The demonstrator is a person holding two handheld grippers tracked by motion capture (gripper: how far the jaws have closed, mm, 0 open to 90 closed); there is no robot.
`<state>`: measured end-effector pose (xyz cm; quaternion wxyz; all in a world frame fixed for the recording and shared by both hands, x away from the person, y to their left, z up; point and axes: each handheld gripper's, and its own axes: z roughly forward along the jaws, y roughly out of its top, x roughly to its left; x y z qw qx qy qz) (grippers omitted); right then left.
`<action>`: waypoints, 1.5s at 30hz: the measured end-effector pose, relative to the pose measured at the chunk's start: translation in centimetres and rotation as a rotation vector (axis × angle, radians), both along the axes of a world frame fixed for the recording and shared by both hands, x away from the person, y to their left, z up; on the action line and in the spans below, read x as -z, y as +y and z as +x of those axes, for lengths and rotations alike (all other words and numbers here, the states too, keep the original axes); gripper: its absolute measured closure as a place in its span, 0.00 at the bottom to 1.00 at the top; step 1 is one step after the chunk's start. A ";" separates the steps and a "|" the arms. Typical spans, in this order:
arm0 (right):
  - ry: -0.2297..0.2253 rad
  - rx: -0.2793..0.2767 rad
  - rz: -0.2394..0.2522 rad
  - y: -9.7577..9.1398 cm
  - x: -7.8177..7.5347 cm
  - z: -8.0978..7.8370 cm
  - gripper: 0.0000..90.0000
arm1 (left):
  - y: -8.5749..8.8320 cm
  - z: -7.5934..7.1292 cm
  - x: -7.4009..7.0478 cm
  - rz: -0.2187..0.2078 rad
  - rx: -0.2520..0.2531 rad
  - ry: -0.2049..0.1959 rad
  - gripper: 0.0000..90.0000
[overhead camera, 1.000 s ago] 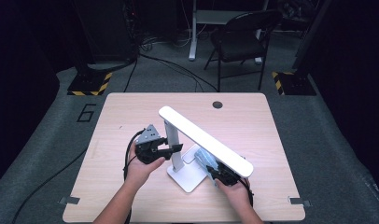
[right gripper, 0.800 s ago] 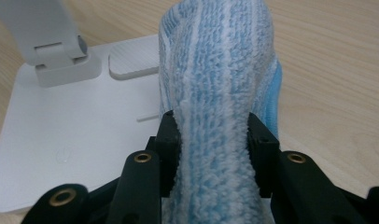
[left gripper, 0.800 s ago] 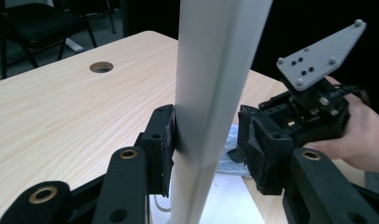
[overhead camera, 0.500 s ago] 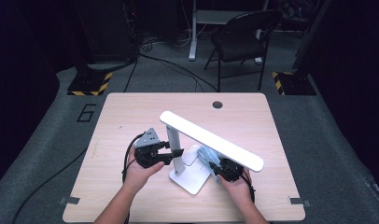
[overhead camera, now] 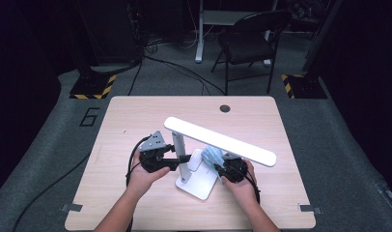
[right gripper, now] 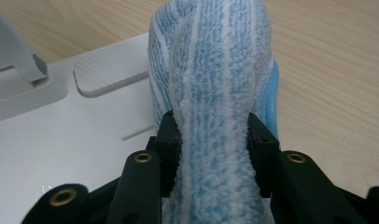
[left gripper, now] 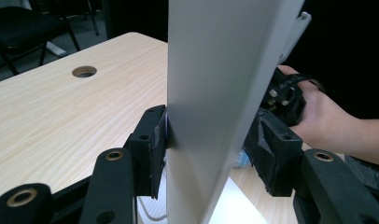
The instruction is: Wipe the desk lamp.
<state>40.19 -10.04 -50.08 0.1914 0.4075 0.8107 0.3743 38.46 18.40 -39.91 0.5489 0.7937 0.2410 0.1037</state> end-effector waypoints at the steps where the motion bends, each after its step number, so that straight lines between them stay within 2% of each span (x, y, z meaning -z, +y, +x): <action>1: 0.005 -0.004 0.001 0.1 0.0 0.1 0.71 | 0.2 0.0 0.0 0.009 0.010 0.002 0.55; 2: 0.011 0.005 0.007 0.2 0.0 0.2 0.71 | 0.2 0.0 0.0 0.012 0.018 0.004 0.55; 3: 0.011 -0.017 -0.009 0.2 -0.1 0.4 0.71 | 0.2 -0.1 0.1 -0.001 0.011 0.008 0.55; 6: 0.012 -0.004 0.003 0.7 0.0 0.7 0.72 | 0.4 -0.3 0.2 -0.001 0.019 0.013 0.55; 9: 0.011 -0.004 0.004 0.9 0.0 0.9 0.72 | 0.6 -0.4 0.3 0.005 0.021 0.004 0.55; 10: 0.013 0.001 0.006 1.0 0.0 0.9 0.72 | 0.8 -0.5 0.3 0.006 0.032 0.016 0.55; 14: 0.018 -0.010 -0.001 1.4 -0.1 1.3 0.72 | 0.7 -0.6 0.3 -0.003 0.029 0.020 0.55; 17: 0.021 -0.007 -0.002 1.7 -0.1 1.5 0.72 | 0.7 -0.9 0.3 0.006 0.023 0.015 0.55; 21: 0.028 -0.006 -0.004 2.1 -0.2 1.8 0.72 | 1.0 -1.2 0.2 0.014 0.041 0.020 0.55; 22: 0.021 -0.020 -0.014 2.3 -0.2 2.0 0.72 | 1.0 -1.3 0.3 0.010 0.038 0.018 0.55; 25: 0.018 -0.014 -0.017 2.6 -0.2 2.1 0.72 | 1.2 -1.5 0.3 0.008 0.048 0.020 0.55; 29: 0.029 -0.021 -0.020 3.1 -0.3 2.3 0.72 | 1.2 -1.7 0.2 0.018 0.062 0.027 0.55; 32: 0.014 -0.032 -0.030 3.3 -0.3 2.5 0.71 | 1.2 -1.8 0.2 0.017 0.065 0.023 0.55; 35: 0.015 -0.037 -0.033 3.3 -0.4 2.4 0.71 | 1.4 -1.9 0.3 0.013 0.074 0.027 0.55; 39: 0.018 -0.037 -0.020 3.1 -0.8 2.1 0.71 | 1.4 -1.9 0.3 0.009 0.068 0.015 0.57; 45: 0.014 -0.040 -0.012 2.6 -1.1 1.1 0.71 | 1.5 -2.0 0.4 -0.004 0.084 0.021 0.55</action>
